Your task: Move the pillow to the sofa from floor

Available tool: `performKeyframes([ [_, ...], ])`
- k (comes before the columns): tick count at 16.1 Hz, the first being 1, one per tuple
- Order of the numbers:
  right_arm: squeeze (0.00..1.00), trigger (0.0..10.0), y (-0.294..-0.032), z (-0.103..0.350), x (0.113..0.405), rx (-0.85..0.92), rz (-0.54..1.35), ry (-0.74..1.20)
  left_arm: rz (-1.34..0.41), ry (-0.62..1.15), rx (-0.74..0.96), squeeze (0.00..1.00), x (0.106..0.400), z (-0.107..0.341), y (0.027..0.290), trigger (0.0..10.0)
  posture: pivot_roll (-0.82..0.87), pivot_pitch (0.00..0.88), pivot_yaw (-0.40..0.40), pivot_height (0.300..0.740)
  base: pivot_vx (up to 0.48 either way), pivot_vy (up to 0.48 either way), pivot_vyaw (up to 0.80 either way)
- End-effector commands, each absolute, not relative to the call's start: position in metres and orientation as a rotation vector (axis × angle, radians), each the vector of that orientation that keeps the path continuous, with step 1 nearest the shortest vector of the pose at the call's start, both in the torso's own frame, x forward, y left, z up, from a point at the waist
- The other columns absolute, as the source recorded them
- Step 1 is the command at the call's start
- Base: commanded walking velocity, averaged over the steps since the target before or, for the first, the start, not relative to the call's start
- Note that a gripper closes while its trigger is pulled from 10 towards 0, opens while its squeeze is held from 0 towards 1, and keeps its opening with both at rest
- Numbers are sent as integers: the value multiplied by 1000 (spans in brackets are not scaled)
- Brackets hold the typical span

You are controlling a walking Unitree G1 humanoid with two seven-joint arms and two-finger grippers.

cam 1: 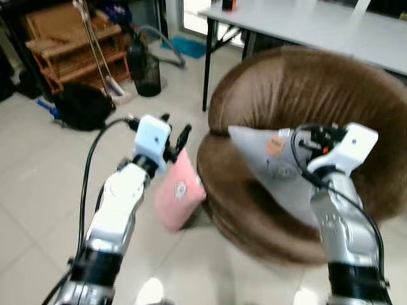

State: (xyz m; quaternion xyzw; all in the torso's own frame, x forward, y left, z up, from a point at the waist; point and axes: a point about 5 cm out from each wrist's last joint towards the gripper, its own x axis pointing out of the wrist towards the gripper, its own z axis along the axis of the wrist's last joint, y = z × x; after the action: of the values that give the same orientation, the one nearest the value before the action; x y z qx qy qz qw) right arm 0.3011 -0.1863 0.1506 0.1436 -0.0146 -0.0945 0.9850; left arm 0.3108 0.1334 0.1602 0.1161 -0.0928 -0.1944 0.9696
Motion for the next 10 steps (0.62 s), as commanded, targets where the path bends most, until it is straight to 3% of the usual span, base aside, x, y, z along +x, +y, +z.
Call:
performKeyframes([
  [1, 0, 10000, -188, 161, 300, 283, -184, -71, -396, -184, 237, 0, 312, 160, 133, 10000, 58, 40, -43, 740, 360, 0, -800],
  [10, 0, 10000, -194, 161, 296, 291, -210, -72, -427, -175, 235, 0, 311, 158, 130, 10000, 53, 49, -30, 740, 355, 0, -800],
])
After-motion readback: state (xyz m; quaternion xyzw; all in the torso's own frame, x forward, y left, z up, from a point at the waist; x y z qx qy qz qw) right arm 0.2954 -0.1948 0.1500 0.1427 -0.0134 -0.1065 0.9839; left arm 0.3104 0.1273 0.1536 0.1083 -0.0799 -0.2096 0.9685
